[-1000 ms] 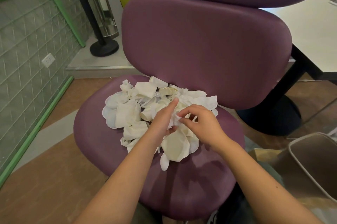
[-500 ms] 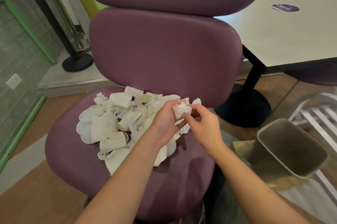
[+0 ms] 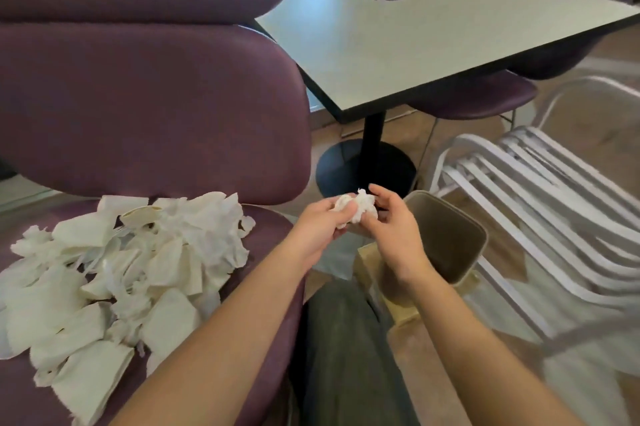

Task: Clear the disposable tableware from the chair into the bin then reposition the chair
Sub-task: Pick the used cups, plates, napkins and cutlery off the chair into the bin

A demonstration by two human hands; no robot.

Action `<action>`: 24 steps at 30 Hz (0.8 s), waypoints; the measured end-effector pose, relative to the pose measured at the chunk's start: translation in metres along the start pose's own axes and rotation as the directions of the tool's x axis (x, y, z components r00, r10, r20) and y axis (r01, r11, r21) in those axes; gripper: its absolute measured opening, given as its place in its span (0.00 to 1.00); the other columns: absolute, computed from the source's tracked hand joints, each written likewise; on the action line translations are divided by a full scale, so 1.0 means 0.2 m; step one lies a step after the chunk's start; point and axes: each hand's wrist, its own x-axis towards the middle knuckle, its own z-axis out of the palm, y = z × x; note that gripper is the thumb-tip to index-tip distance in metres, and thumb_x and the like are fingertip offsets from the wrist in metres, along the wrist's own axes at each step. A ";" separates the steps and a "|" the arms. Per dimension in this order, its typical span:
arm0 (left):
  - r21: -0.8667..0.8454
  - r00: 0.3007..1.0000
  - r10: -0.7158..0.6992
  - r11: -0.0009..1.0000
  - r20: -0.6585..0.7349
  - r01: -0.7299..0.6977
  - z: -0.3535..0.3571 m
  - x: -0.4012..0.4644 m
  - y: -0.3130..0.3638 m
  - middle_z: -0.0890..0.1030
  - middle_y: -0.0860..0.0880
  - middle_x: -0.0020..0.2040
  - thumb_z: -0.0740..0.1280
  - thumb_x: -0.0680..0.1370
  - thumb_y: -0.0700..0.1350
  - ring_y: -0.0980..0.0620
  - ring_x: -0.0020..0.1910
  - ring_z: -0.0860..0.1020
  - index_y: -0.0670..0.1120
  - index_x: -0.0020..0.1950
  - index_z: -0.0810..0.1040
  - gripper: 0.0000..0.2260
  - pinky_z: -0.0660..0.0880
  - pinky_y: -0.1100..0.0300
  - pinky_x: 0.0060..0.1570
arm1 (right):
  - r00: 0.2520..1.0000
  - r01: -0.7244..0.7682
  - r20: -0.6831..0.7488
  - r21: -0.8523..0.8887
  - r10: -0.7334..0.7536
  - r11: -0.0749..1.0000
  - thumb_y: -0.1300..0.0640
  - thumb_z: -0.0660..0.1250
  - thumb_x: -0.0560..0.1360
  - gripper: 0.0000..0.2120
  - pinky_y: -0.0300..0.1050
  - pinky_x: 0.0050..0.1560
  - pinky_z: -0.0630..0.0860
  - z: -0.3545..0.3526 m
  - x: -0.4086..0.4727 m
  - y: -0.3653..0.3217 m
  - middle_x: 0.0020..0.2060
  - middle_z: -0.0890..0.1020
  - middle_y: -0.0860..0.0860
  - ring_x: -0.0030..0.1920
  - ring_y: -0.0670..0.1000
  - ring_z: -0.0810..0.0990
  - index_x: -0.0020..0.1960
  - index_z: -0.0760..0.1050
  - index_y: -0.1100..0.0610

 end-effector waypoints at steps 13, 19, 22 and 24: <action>0.180 0.970 -0.212 0.965 0.116 0.189 0.49 0.41 -0.22 0.84 0.44 0.53 0.69 0.78 0.49 0.51 0.49 0.83 0.44 0.61 0.79 0.15 0.81 0.63 0.47 | 0.970 -0.094 -0.242 -0.308 0.018 0.947 0.55 0.74 0.72 0.11 0.29 0.45 0.70 -0.52 0.19 0.29 0.51 0.75 0.46 0.48 0.41 0.75 0.52 0.78 0.51; 0.647 0.992 0.068 0.762 -0.109 0.019 0.47 0.61 -0.40 0.73 0.50 0.56 0.71 0.76 0.50 0.52 0.54 0.76 0.48 0.61 0.77 0.15 0.73 0.60 0.55 | 0.952 -0.132 -0.306 -0.320 0.030 0.938 0.59 0.72 0.72 0.09 0.31 0.48 0.69 -0.61 0.31 0.44 0.51 0.76 0.47 0.48 0.40 0.74 0.48 0.74 0.50; 0.793 0.985 0.024 0.596 -0.173 0.124 0.42 0.68 -0.49 0.70 0.47 0.61 0.73 0.74 0.48 0.48 0.59 0.75 0.52 0.64 0.73 0.20 0.71 0.52 0.64 | 0.953 -0.195 -0.294 -0.391 0.079 0.900 0.62 0.71 0.74 0.10 0.23 0.42 0.67 -0.58 0.35 0.57 0.55 0.71 0.48 0.46 0.39 0.73 0.52 0.75 0.52; 0.806 0.987 -0.018 0.575 -0.159 0.141 0.41 0.69 -0.53 0.73 0.46 0.62 0.72 0.74 0.44 0.48 0.59 0.76 0.52 0.66 0.72 0.21 0.70 0.55 0.62 | 0.957 -0.285 -0.181 -0.462 0.226 0.840 0.63 0.69 0.74 0.15 0.26 0.47 0.67 -0.55 0.37 0.67 0.60 0.70 0.52 0.50 0.47 0.77 0.60 0.75 0.54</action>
